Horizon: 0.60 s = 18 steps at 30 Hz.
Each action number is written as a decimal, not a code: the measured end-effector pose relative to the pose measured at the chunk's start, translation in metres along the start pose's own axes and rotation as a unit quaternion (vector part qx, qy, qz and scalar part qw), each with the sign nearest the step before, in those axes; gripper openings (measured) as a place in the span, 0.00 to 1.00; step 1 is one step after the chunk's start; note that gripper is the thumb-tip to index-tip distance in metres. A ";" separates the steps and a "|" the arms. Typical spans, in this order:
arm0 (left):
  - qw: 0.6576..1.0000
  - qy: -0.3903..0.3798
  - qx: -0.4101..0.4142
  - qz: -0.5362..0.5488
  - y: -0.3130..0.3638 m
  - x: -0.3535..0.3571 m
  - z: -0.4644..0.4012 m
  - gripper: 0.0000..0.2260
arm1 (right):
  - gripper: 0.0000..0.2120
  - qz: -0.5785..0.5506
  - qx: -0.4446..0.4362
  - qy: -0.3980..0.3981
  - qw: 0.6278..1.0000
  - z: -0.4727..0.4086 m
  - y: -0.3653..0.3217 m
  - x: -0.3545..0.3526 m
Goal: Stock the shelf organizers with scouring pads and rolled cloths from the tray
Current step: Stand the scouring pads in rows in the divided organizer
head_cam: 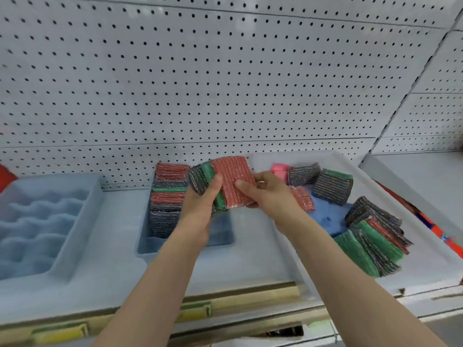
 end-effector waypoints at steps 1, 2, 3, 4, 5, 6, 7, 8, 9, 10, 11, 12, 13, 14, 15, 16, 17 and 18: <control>1.000 0.004 -0.004 -0.016 0.003 -0.019 -0.002 0.37 | 0.15 -0.001 0.009 -0.021 1.000 -0.002 0.003 0.020; 1.000 0.006 -0.010 -0.023 0.005 -0.038 -0.005 0.38 | 0.14 0.001 0.020 -0.039 0.999 -0.005 0.007 0.039; 1.000 0.008 -0.012 -0.020 0.009 -0.056 -0.006 0.36 | 0.14 0.003 0.032 -0.055 0.998 -0.007 0.011 0.058; 1.000 0.007 -0.009 -0.016 0.013 -0.071 -0.007 0.30 | 0.14 -0.004 0.046 -0.072 0.996 -0.009 0.017 0.076; 1.000 0.004 -0.005 -0.014 0.016 -0.086 -0.008 0.23 | 0.14 -0.020 0.060 -0.090 0.994 -0.009 0.022 0.095; 1.000 0.005 -0.003 -0.010 0.019 -0.099 -0.008 0.18 | 0.13 -0.046 0.073 -0.106 0.991 -0.008 0.026 0.112; 1.000 0.014 -0.001 -0.004 0.021 -0.113 -0.009 0.16 | 0.12 -0.081 0.082 -0.112 0.987 -0.008 0.030 0.125; 0.999 0.031 0.004 0.012 0.022 -0.130 -0.011 0.16 | 0.10 -0.120 0.090 -0.105 0.983 -0.009 0.034 0.134; 0.998 0.059 0.008 0.034 0.021 -0.149 -0.013 0.15 | 0.07 -0.150 0.095 -0.084 0.981 -0.011 0.038 0.139; 0.994 0.093 0.009 0.060 0.019 -0.170 -0.014 0.14 | 0.06 -0.161 0.093 -0.053 0.981 -0.014 0.042 0.140; 0.988 0.127 0.012 0.085 0.018 -0.191 -0.015 0.12 | 0.05 -0.141 0.080 -0.020 0.987 -0.016 0.045 0.137; 0.982 0.155 0.014 0.104 0.018 -0.209 -0.015 0.12 | 0.06 -0.095 0.057 0.009 0.994 -0.019 0.046 0.134; 0.978 0.173 0.017 0.115 0.018 -0.225 -0.015 0.13 | 0.08 -0.036 0.026 0.026 0.999 -0.020 0.047 0.133; 0.975 0.184 0.019 0.120 0.019 -0.237 -0.016 0.12 | 0.09 0.033 -0.007 0.032 0.999 -0.019 0.045 0.137; 0.975 0.186 0.020 0.121 0.020 -0.245 -0.017 0.10 | 0.10 0.111 -0.037 0.030 0.993 -0.017 0.045 0.142; 0.976 0.183 0.015 0.119 0.020 -0.250 -0.018 0.08 | 0.10 0.206 -0.067 0.027 0.976 -0.014 0.046 0.149; 0.977 0.177 0.008 0.117 0.018 -0.252 -0.019 0.07 | 0.10 0.308 -0.100 0.028 0.946 -0.010 0.047 0.157; 0.979 0.170 -0.001 0.113 0.016 -0.252 -0.020 0.07 | 0.11 0.397 -0.135 0.027 0.908 -0.007 0.047 0.166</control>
Point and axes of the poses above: each hand's wrist, its own z-axis away from the middle knuckle, its own x-axis out of the palm, y = z × x, the point moved 10 cm from there along -z, towards the middle knuckle, and after that the axes turned 4 degrees about -z, right-handed, at the moved point
